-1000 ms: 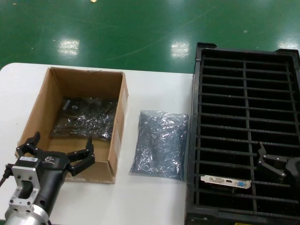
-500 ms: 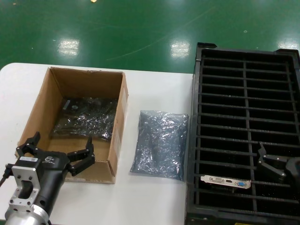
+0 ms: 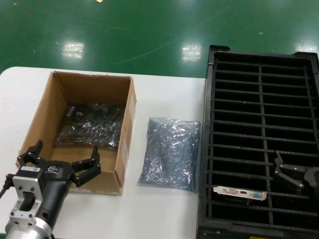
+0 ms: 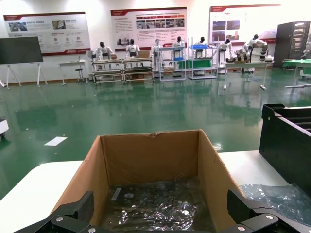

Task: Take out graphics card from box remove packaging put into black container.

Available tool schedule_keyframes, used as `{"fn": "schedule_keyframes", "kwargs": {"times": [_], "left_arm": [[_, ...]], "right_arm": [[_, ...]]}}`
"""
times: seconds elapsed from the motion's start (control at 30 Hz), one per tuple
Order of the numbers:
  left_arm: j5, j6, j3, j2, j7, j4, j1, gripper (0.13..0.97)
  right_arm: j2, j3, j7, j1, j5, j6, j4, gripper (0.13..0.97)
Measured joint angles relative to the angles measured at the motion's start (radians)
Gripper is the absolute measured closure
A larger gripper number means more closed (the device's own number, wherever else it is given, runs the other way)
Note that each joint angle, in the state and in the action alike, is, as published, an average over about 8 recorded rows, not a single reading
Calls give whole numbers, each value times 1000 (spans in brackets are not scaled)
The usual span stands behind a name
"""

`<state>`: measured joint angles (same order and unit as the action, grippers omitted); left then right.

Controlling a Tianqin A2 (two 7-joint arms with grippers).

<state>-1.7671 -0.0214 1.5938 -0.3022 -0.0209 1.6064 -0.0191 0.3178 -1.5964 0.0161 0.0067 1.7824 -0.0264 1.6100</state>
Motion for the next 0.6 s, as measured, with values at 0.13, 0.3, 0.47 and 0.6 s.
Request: {"fn": "schedule_keyframes", "kwargs": {"times": [0.13, 0.3, 0.47, 0.6], "left_arm": [[0, 0, 0, 0, 0, 0, 0, 132], [0, 0, 0, 0, 0, 0, 0, 132], [0, 0, 0, 0, 0, 0, 0, 132], [0, 0, 0, 0, 0, 0, 0, 132]], "right_arm": [[0, 0, 0, 0, 0, 0, 0, 129], [0, 0, 0, 0, 0, 0, 0, 129], [0, 0, 0, 0, 0, 0, 0, 129], [0, 0, 0, 0, 0, 0, 0, 129]]}}
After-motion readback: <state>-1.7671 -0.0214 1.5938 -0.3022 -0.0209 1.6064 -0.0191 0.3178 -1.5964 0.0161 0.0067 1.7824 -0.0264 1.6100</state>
